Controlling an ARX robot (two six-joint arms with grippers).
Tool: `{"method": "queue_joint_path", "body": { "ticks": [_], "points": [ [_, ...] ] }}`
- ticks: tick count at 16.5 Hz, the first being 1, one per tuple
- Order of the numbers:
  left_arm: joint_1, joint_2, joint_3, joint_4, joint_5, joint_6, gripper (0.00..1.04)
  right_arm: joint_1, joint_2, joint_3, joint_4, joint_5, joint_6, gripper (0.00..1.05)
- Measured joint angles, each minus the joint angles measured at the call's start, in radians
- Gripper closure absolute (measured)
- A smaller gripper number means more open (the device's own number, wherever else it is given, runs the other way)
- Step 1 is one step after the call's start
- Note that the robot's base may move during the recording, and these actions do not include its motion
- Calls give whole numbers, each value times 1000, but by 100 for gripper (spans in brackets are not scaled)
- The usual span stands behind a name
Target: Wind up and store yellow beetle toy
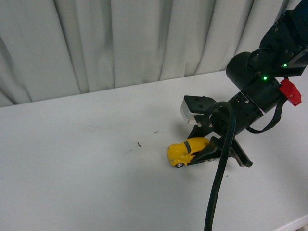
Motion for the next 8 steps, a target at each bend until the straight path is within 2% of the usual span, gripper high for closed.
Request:
{"method": "queue_joint_path", "body": {
  "ticks": [1, 4, 8],
  "points": [
    [0, 0, 0, 0, 0, 0, 7, -32, 0, -14, 3, -5, -10, 63],
    [0, 0, 0, 0, 0, 0, 7, -279, -22, -93, -40, -1, -127, 63],
    [0, 0, 0, 0, 0, 0, 7, -336, -34, -111, -54, 18, -166, 63]
  ]
}}
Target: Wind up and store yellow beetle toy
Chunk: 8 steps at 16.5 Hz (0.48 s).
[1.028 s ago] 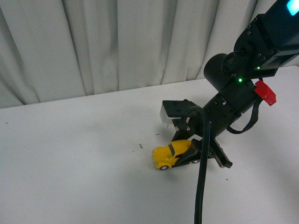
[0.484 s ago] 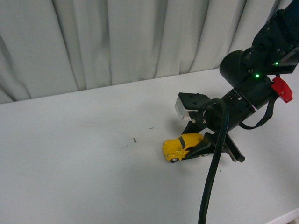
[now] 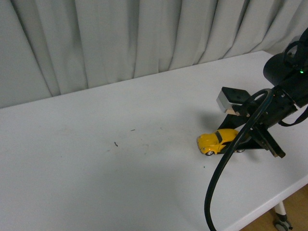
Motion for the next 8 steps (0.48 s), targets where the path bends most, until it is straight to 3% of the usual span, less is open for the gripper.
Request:
{"method": "queue_joint_path", "body": {
  "ticks": [8],
  "points": [
    [0, 0, 0, 0, 0, 0, 7, -50, -14, -21, -16, 19, -26, 63]
  ]
}}
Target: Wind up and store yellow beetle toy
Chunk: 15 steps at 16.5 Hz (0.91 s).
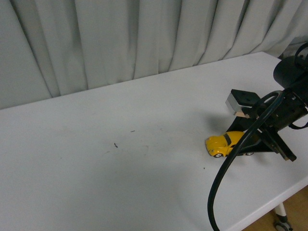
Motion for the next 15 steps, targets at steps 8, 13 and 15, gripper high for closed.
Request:
{"method": "queue_joint_path", "body": {
  "ticks": [8, 13, 15],
  "points": [
    [0, 0, 0, 0, 0, 0, 7, -37, 2, 11, -56, 63, -45, 32],
    [0, 0, 0, 0, 0, 0, 7, -38, 2, 11, -66, 71, -78, 7],
    [0, 0, 0, 0, 0, 0, 7, -38, 2, 10, -65, 71, -79, 7]
  ]
}}
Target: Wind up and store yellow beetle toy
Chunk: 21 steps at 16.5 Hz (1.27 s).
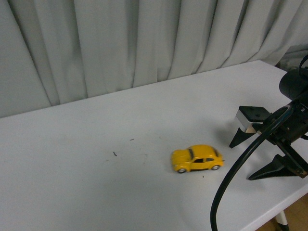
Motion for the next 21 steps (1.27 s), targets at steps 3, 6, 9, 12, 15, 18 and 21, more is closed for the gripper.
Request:
{"method": "queue_joint_path", "body": {
  "ticks": [3, 6, 9, 12, 15, 18, 21],
  "points": [
    [0, 0, 0, 0, 0, 0, 7, 1, 1, 13, 12, 18, -3, 7],
    [0, 0, 0, 0, 0, 0, 7, 1, 1, 13, 14, 21, -7, 7],
    [0, 0, 0, 0, 0, 0, 7, 2, -1, 15, 9, 22, -9, 7],
    [0, 0, 0, 0, 0, 0, 7, 34, -13, 47, -52, 39, 0, 7],
    [0, 0, 0, 0, 0, 0, 7, 135, -107, 41, -151, -66, 49, 7],
    [0, 0, 0, 0, 0, 0, 7, 173, -334, 86, -207, -221, 55, 7],
    [0, 0, 0, 0, 0, 0, 7, 185, -478, 103, -267, -291, 55, 7]
  ]
}}
